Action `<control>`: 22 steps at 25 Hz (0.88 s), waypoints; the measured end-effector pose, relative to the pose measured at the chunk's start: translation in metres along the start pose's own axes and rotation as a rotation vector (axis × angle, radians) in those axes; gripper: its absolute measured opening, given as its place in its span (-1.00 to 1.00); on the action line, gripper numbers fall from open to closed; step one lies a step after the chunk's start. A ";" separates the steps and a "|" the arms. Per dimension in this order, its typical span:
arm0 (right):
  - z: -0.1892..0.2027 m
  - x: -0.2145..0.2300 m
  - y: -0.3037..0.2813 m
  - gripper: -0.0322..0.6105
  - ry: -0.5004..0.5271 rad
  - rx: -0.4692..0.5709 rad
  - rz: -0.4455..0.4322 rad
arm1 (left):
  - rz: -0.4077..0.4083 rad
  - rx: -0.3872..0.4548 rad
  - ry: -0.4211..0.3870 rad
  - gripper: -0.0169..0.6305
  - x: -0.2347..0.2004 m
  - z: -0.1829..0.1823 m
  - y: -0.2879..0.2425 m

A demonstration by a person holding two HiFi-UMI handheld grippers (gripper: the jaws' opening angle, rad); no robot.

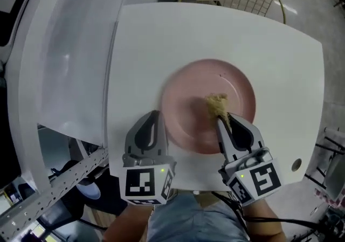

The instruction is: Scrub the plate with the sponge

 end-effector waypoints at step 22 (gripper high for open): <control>0.010 0.004 -0.017 -0.71 0.013 -0.035 -0.003 | 0.009 -0.131 0.211 -0.87 -0.004 0.027 -0.034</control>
Point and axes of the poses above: the fingertips, and each gripper's own axes: y backward along the fingers, x to its right, z out of its underside, the point moved 8 cm from there along y, backward along the fingers, and after that the axes turned 7 degrees about x, right-handed, at the moved point
